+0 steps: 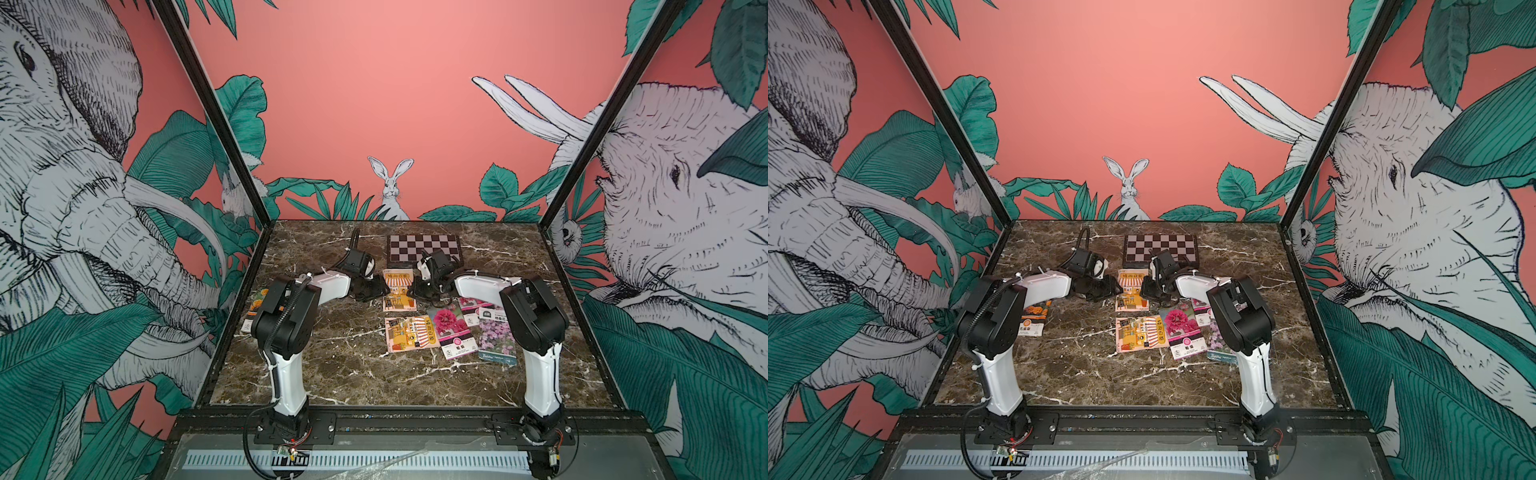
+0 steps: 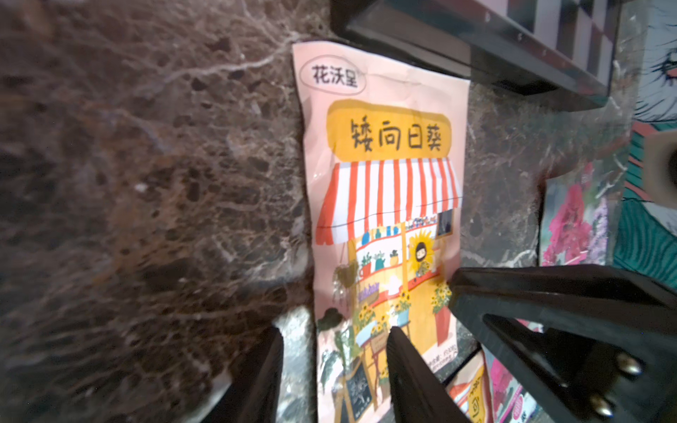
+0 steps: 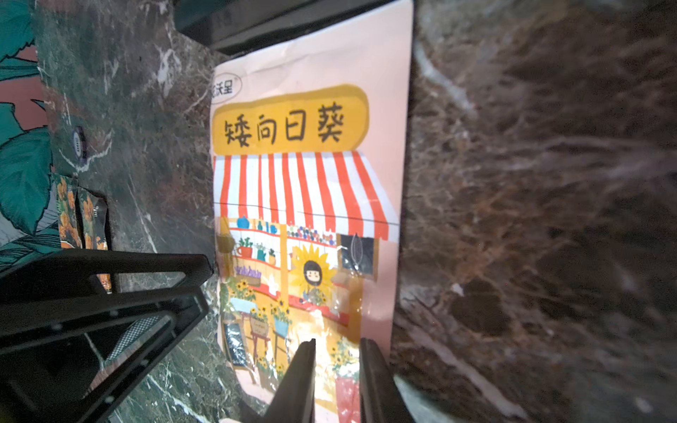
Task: Arrange the seed packets in a row
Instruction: Pick up the seed packet from the center of the board.
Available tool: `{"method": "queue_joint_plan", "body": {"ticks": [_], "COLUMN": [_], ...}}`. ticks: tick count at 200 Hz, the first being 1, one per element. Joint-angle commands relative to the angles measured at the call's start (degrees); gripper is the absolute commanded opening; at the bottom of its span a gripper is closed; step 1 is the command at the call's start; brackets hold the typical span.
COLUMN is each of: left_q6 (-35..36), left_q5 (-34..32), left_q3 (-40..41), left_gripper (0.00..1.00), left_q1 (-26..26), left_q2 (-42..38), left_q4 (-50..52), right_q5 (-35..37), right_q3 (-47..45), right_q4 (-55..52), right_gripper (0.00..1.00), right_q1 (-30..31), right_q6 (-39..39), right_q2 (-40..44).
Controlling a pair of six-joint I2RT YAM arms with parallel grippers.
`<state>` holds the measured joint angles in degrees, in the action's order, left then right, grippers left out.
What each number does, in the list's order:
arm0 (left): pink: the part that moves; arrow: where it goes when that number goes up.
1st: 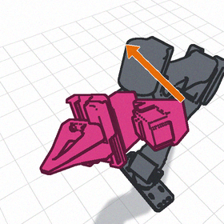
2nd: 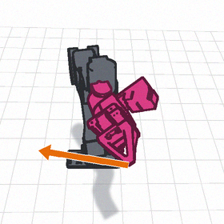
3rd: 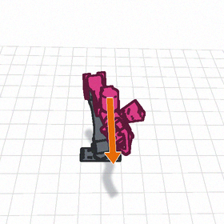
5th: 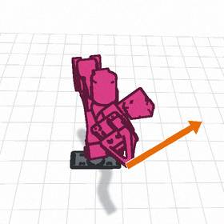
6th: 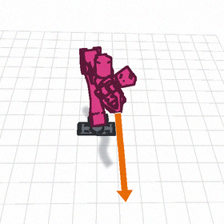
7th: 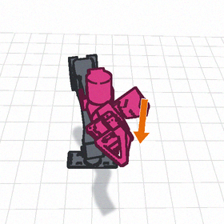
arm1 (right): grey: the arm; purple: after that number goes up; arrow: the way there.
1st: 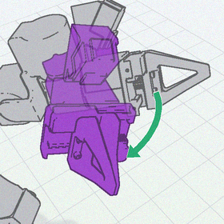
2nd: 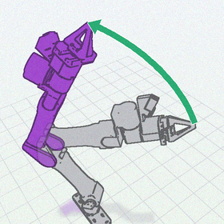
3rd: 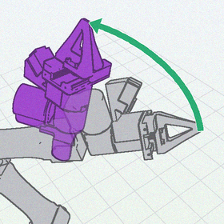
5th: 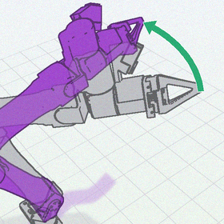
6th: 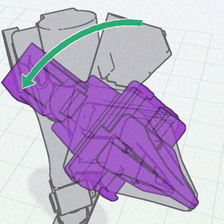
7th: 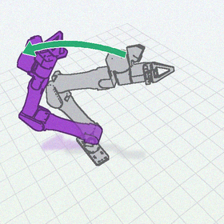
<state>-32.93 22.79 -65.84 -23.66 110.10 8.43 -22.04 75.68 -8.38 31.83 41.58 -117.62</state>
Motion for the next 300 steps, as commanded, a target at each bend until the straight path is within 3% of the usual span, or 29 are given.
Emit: {"method": "queue_joint_plan", "body": {"ticks": [1,83,123,146,169,202,255,300], "left_q6": [0.41,-1.94,-7.12,-10.55,-9.31,-4.72,-2.71,2.24], "left_q5": [2.28,11.07,15.93,18.28,17.9,15.14,15.03,13.61], "left_q3": [-0.86,-1.06,0.49,2.37,2.22,0.7,0.11,-0.09], "left_gripper": [0.51,0.53,0.53,0.51,0.48,0.38,0.2,0.01], "left_q1": [0.02,0.27,2.24,3.03,3.24,3.23,3.27,4.55], "left_q2": [1.09,3.73,3.98,3.89,3.72,3.89,3.51,-0.55], "left_q4": [-0.84,-8.6,-16.79,-22.86,-21.56,-14.78,-13.3,-7.95], "right_q5": [-0.21,-0.5,-0.81,-0.98,-1.29,-1.33,-2.27,-4.6], "right_q3": [0.97,-0.1,-1.94,-2.1,-2.2,-2.28,-2.57,-1.89], "right_q4": [-0.78,-2.65,-2.56,-2.47,-2.34,-2.35,-2.19,-1.52], "right_gripper": [0.24,0.24,0.24,0.24,0.24,0.24,0.24,0.35], "right_q1": [-0.01,-0.08,-0.25,-0.29,-0.4,-0.44,-0.46,-0.54], "right_q6": [-0.41,-1.73,-2.21,-2.32,-2.71,-2.94,-3.08,-3.76], "right_q2": [-1.09,-2.92,-2.97,-2.86,-2.88,-2.74,-1.79,3.66]}}
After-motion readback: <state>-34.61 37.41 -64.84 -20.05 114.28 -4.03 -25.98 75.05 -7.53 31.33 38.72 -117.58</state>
